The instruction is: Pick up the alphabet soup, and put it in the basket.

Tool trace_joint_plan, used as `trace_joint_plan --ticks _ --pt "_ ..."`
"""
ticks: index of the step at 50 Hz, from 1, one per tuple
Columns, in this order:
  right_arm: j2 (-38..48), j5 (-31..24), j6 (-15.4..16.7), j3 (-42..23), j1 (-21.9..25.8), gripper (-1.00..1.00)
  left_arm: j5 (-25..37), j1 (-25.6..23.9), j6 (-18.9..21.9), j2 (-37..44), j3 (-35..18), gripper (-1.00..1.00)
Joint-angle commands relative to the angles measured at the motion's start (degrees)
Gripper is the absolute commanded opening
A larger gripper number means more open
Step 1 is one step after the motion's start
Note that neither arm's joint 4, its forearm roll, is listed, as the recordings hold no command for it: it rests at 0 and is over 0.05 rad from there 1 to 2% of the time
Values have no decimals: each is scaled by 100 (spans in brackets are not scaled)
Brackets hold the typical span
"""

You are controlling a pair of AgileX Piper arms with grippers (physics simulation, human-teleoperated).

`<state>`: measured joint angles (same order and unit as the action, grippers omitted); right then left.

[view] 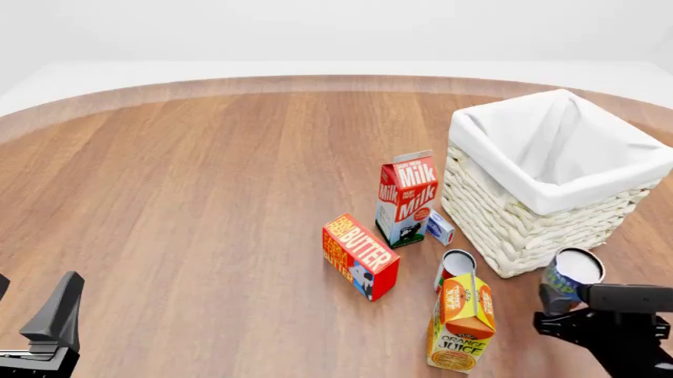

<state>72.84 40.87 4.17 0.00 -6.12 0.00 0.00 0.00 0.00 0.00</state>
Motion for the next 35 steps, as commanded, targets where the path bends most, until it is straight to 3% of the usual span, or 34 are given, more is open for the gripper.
trace_joint_plan --ticks 1,19,35 --pt "-1317 -1155 -49 0 -20 -100 0 0 0 0 0 100" --pt "-3427 -3044 212 0 37 -100 0 0 0 0 0 100" --pt "-4183 -3638 359 -1 -10 -100 0 0 0 0 0 100"
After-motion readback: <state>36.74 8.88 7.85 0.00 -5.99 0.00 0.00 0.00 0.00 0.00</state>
